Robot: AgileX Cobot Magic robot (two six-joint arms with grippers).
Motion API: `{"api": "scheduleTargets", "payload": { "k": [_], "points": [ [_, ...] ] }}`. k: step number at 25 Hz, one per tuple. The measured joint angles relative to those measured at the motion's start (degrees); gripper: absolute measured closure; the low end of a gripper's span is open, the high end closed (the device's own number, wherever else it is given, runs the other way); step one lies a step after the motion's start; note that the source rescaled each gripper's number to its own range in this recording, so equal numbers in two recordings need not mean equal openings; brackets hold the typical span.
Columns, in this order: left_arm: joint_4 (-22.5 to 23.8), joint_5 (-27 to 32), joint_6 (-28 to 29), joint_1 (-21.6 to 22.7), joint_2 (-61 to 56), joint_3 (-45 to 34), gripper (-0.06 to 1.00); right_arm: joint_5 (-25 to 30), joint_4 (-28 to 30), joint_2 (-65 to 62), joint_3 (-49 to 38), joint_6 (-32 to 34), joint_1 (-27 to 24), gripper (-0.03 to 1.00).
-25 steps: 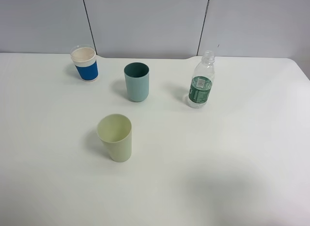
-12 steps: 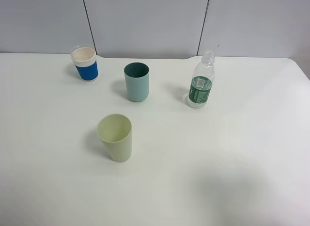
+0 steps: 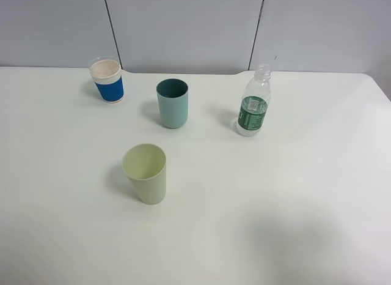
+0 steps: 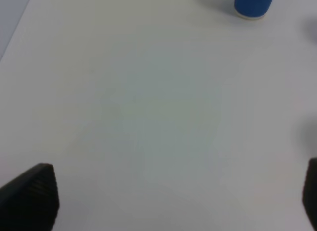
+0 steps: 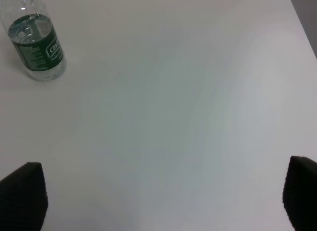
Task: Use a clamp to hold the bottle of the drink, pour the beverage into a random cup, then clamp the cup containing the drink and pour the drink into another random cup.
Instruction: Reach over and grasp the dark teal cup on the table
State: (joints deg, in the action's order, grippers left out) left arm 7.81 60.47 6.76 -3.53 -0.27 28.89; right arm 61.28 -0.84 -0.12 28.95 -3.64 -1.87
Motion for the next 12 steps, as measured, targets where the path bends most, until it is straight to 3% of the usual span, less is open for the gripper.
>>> {"api": "scheduleTargets", "payload": {
  "k": [12],
  "points": [
    [0.0, 0.0, 0.0, 0.0, 0.0, 0.0, -0.06, 0.0, 0.0, 0.0, 0.0, 0.0, 0.0, -0.03]
  ]
}}
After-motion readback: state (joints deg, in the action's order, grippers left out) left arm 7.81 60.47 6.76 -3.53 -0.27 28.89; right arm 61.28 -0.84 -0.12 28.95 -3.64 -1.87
